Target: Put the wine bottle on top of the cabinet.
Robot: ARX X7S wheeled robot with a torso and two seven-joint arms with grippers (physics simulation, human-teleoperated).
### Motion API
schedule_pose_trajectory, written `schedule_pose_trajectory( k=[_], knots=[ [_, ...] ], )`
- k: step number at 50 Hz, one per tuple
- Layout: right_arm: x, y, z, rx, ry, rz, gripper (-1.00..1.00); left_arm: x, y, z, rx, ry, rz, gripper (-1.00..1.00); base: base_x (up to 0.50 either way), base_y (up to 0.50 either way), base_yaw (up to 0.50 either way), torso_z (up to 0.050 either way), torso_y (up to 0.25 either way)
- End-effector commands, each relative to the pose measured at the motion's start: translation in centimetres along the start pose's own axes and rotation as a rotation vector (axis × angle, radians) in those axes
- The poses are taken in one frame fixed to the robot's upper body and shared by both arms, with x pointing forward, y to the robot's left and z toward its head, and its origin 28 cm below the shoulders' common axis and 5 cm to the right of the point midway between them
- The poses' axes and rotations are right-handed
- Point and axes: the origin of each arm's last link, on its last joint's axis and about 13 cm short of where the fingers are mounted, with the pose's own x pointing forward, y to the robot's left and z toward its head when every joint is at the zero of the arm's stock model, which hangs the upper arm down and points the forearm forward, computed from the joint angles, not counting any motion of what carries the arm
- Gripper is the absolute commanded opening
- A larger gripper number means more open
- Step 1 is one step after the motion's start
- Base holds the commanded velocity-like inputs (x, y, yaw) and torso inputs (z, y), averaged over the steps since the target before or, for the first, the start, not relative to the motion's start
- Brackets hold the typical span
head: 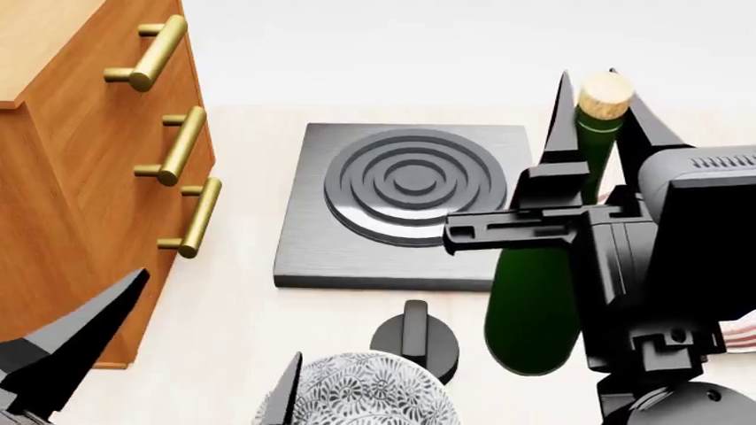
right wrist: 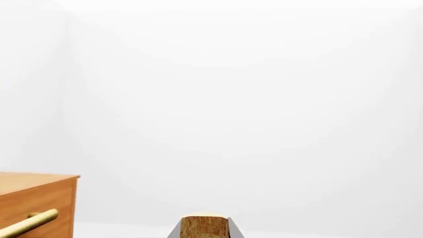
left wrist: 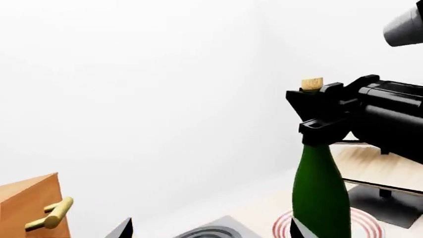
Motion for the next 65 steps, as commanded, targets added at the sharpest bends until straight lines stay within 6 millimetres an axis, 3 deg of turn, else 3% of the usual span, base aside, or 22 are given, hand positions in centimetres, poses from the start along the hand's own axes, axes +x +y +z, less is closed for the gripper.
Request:
schedule_pose_trajectory(
  k=[1,7,15,21,43,51,65],
  knots=[
    [0.1,0.1,0.0,-0.028,-0.021,0.003,-1.00,0.4,-1.3,-1.2,-0.031,0.073,-0.166,1.00,0.00,0.00,0.00,0.000,0.000],
    [0.3,0.4,-0.1,-0.031,-0.018,0.010,-1.00,0.8,-1.6,-2.0,-0.049,0.088,-0.202,1.00,0.00,0.00,0.00,0.000,0.000],
    [0.3,0.5,0.0,-0.031,-0.023,0.016,-1.00,1.4,-1.7,-5.1,-0.054,0.127,-0.182,1.00,0.00,0.00,0.00,0.000,0.000],
    [0.4,0.6,0.3,-0.027,-0.032,0.018,-1.00,2.1,-2.2,-6.1,-0.080,0.135,-0.178,1.00,0.00,0.00,0.00,0.000,0.002],
    [0.5,0.8,0.5,-0.009,-0.044,0.026,-1.00,6.8,-2.8,-6.9,-0.106,0.135,-0.239,1.00,0.00,0.00,0.00,0.001,0.000],
    [0.4,0.9,0.6,-0.001,-0.050,0.028,-1.00,7.5,-3.6,-7.6,-0.102,0.157,-0.274,1.00,0.00,0.00,0.00,0.000,0.001],
    [0.5,1.1,0.6,0.017,-0.052,0.037,-1.00,9.5,-4.6,-7.0,-0.110,0.139,-0.324,1.00,0.00,0.00,0.00,0.000,0.001]
  ],
)
